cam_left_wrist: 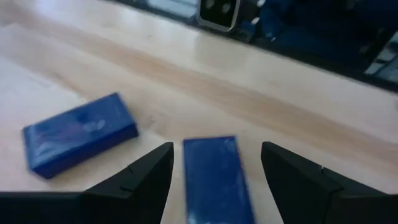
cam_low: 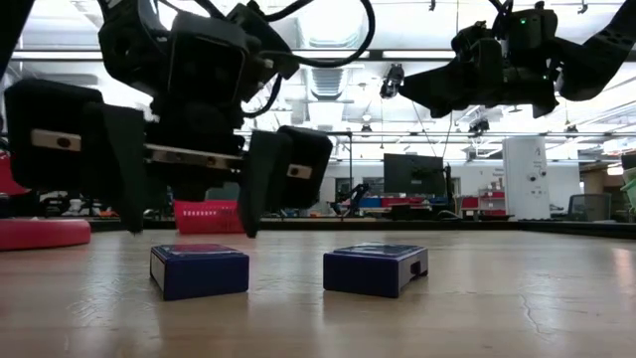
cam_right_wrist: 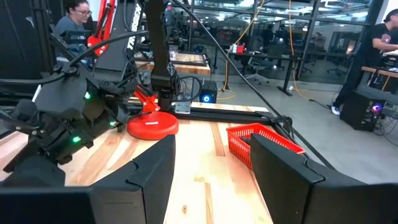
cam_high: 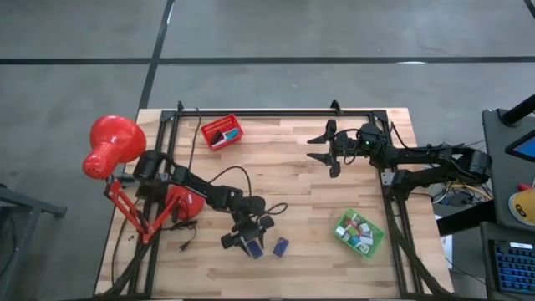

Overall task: Pick & Place Office items
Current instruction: Put the left dark blue digital clock into the red bin

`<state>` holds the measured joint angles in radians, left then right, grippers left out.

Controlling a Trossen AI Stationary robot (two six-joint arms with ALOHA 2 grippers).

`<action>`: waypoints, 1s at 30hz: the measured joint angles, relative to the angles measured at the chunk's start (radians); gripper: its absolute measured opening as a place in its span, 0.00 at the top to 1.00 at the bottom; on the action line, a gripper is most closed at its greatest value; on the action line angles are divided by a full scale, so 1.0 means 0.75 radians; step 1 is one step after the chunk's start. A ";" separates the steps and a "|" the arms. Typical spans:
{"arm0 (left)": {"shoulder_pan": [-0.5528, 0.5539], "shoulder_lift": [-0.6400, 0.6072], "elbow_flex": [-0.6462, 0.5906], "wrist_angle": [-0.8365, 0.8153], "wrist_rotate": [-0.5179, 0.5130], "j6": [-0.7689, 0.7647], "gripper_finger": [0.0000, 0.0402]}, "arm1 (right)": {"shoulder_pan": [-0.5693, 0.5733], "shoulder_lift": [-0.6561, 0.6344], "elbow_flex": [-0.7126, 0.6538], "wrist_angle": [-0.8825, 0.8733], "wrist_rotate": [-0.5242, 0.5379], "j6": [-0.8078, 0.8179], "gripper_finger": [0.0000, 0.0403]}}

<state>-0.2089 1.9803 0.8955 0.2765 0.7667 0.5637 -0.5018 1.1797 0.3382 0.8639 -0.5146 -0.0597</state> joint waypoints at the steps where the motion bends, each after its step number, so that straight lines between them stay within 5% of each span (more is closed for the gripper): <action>1: 0.000 -0.001 0.000 0.000 0.023 0.000 0.39 | 0.000 0.000 0.000 -0.001 0.000 0.000 0.50; 30: -0.032 0.011 -0.035 0.000 -0.167 -0.014 0.39 | 0.000 0.000 0.000 -0.001 0.000 0.000 0.50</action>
<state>-0.2329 1.9888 0.8692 0.2768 0.6418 0.5529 -0.5018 1.1799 0.3382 0.8635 -0.5147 -0.0597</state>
